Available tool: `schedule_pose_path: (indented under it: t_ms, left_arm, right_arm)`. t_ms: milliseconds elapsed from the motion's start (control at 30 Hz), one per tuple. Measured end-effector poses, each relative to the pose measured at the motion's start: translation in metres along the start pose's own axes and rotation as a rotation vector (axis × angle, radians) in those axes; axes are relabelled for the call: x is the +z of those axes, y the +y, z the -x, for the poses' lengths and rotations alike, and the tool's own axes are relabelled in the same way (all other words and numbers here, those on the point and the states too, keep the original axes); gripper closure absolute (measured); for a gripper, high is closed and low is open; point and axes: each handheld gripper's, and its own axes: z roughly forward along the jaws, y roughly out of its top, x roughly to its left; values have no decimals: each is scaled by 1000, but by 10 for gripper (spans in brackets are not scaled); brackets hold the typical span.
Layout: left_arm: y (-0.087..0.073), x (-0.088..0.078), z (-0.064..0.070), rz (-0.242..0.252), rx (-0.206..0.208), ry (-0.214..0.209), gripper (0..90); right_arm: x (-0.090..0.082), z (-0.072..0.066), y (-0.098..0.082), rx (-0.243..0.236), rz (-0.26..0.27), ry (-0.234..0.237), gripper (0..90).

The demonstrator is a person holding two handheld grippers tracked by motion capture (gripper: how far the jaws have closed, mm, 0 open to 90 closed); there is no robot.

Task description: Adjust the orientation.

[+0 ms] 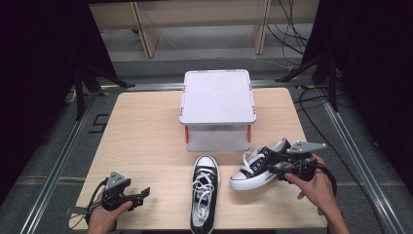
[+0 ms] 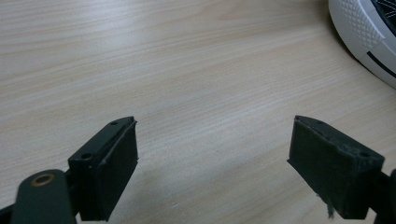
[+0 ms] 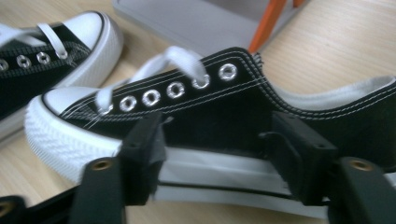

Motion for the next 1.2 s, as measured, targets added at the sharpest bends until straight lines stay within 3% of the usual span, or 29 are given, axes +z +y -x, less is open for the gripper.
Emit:
schedule_pose_path:
  t_ms: [33, 67, 100, 133, 167, 367, 467, 500, 567, 600, 733, 800, 867, 933, 967, 1000, 1133, 1200]
  left_arm:
    - [0, 0, 0, 0, -1, -1, 151]
    - [0, 0, 0, 0, -1, -1, 151]
    - [0, 0, 0, 2, -8, -5, 151]
    - [0, 0, 0, -5, -6, 0, 151]
    - [0, -1, 0, -4, -4, 3, 151]
    - [0, 0, 0, 2, -6, -4, 151]
    - [0, 0, 0, -1, 0, -2, 151]
    - [0, 0, 0, -1, -1, -2, 151]
    - [0, 0, 0, -2, -2, -1, 151]
    - [0, 0, 0, -2, -2, -1, 151]
    - [0, 1, 0, -3, -2, -2, 151]
    - [0, 0, 0, -4, 0, -3, 151]
    - [0, 0, 0, -7, 6, 5, 151]
    - [0, 0, 0, -4, 2, 3, 151]
    - [0, 0, 0, 1, -5, -4, 151]
    - [0, 0, 0, -2, -2, 4, 151]
    - [0, 1, 0, -2, -7, -4, 151]
    - [1, 1, 1, -5, -8, -5, 151]
  right_arm:
    - [-1, 0, -4, -2, 4, -24, 474]
    - [2, 1, -9, -17, -6, -49, 467]
    - [3, 1, -13, 8, -58, -32, 441]
    - [6, 4, -17, -2, -62, -24, 428]
    - [8, 6, -20, 5, -40, 14, 431]
    - [0, 1, -21, 20, -44, -16, 454]
    - [-1, -1, -21, -2, -31, -32, 436]
    - [-1, 1, -21, -19, -7, -35, 360]
    - [-1, 2, -22, 13, -9, -27, 265]
    - [1, 5, -23, -4, 4, -28, 226]
    - [2, 7, -24, -22, 16, -3, 198]
    - [5, 6, -26, -14, -17, 39, 327]
    - [6, 5, -27, -32, -29, 18, 343]
    - [0, -4, -24, -12, -79, -48, 507]
    - [-3, -2, -22, -69, -73, -34, 548]
    - [-6, -7, -22, -51, -90, -39, 578]
    - [-8, -21, -24, -63, -134, -50, 630]
    - [-8, -35, -24, -80, -137, -12, 703]
